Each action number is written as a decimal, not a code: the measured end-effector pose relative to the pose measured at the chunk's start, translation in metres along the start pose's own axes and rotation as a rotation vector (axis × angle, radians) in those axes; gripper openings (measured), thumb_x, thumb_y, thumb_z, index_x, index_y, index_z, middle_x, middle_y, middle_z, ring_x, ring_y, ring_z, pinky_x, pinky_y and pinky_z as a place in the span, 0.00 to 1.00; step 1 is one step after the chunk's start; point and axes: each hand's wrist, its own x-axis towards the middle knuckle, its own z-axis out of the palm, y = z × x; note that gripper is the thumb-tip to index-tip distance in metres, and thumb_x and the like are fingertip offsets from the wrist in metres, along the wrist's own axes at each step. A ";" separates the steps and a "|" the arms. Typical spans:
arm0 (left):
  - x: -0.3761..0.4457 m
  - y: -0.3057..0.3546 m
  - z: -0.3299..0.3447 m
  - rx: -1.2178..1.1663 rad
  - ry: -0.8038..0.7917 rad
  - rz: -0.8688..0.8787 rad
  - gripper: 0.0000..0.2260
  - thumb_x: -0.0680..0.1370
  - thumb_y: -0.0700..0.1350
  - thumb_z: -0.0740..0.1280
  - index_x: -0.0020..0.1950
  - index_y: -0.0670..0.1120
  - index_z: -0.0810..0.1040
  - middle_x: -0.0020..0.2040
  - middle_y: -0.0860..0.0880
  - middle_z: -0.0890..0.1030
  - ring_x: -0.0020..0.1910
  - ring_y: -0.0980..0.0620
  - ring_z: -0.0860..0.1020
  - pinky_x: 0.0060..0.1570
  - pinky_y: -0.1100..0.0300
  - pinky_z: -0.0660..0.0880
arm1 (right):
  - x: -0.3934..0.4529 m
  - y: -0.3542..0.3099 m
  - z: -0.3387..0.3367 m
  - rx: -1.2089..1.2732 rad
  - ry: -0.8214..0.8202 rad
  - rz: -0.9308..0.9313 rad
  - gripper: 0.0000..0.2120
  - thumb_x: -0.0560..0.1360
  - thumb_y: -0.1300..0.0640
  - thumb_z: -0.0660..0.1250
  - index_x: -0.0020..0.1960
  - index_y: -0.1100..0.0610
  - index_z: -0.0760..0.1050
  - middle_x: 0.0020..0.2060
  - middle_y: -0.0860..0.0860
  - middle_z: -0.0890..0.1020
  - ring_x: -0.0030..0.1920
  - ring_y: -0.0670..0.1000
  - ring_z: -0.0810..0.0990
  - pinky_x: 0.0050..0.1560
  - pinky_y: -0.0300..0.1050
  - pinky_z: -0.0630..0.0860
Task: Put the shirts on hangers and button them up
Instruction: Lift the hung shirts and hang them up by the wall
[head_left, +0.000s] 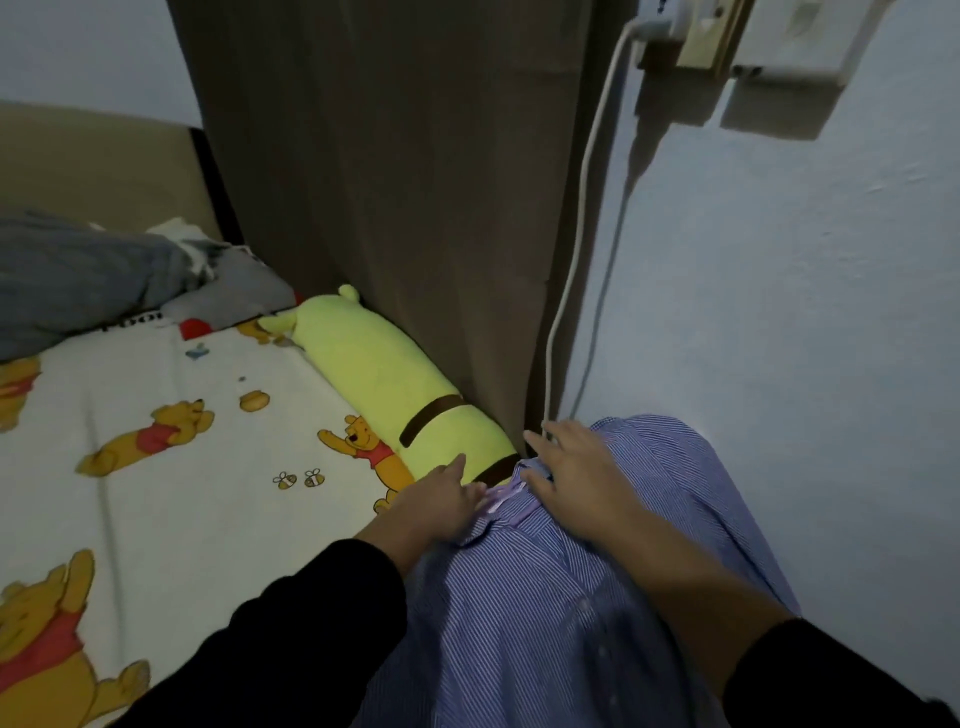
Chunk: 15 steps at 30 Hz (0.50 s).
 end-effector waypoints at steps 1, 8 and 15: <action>0.003 0.000 0.004 -0.030 -0.012 -0.027 0.28 0.83 0.55 0.52 0.78 0.43 0.49 0.74 0.40 0.64 0.71 0.43 0.66 0.65 0.53 0.64 | 0.006 0.002 0.004 -0.011 -0.014 -0.020 0.26 0.80 0.42 0.54 0.75 0.48 0.58 0.75 0.51 0.60 0.75 0.52 0.53 0.74 0.52 0.49; 0.024 -0.010 0.022 -0.212 -0.148 -0.166 0.32 0.81 0.62 0.47 0.78 0.42 0.52 0.77 0.41 0.57 0.75 0.43 0.59 0.69 0.54 0.58 | 0.010 0.022 0.038 -0.001 -0.151 -0.036 0.34 0.75 0.31 0.43 0.76 0.46 0.52 0.76 0.51 0.56 0.76 0.52 0.49 0.73 0.56 0.42; 0.013 -0.009 -0.001 -0.231 0.002 -0.130 0.26 0.82 0.52 0.57 0.77 0.42 0.57 0.75 0.41 0.63 0.71 0.43 0.66 0.63 0.58 0.64 | 0.010 0.021 0.038 0.065 -0.141 -0.031 0.35 0.74 0.30 0.44 0.76 0.46 0.50 0.76 0.51 0.56 0.76 0.52 0.51 0.74 0.55 0.45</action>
